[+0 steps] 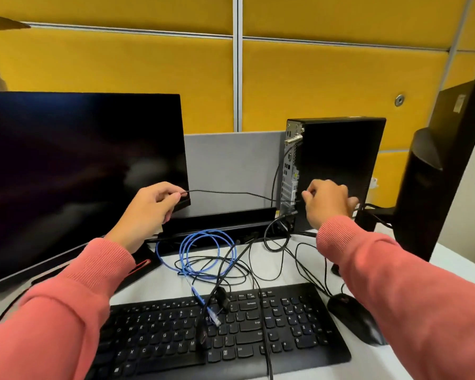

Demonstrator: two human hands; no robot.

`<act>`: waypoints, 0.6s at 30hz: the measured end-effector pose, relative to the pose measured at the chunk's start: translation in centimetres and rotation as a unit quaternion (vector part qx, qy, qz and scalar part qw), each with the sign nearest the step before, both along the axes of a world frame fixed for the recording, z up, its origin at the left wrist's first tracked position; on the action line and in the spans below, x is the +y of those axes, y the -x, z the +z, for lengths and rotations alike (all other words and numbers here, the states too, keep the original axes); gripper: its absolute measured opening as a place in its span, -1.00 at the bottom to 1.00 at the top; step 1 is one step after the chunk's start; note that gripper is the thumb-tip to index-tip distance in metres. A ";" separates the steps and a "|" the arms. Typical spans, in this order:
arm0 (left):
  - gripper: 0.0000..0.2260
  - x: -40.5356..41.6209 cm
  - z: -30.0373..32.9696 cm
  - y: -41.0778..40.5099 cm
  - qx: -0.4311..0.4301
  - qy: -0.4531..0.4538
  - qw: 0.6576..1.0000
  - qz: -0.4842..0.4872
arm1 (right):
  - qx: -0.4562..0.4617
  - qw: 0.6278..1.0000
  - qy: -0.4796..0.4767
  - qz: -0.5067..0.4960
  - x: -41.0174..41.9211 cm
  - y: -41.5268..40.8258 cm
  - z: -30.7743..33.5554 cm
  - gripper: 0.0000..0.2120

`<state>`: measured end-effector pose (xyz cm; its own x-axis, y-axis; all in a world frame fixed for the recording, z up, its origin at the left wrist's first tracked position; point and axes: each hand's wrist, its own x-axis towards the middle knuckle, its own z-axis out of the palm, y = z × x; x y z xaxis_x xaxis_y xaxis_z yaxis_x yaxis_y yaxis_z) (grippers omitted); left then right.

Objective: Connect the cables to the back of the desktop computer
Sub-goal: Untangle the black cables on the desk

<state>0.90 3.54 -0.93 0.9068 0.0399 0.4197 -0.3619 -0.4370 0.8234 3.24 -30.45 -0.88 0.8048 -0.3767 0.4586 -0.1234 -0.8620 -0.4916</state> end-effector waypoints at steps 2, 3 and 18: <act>-0.81 -0.4 -0.5 -0.1 0.004 0.047 0.999 0.020 | 0.095 0.991 -0.008 0.092 0.1 0.0 -2.1 -0.89; -0.80 -0.6 -0.9 -0.1 0.008 0.060 0.998 0.027 | 0.142 0.978 -0.020 0.153 0.3 0.2 -3.1 -0.91; -0.79 -3.6 -2.8 1.5 0.009 0.109 0.992 0.058 | 0.436 0.858 0.245 0.120 -0.1 1.6 -7.6 -0.56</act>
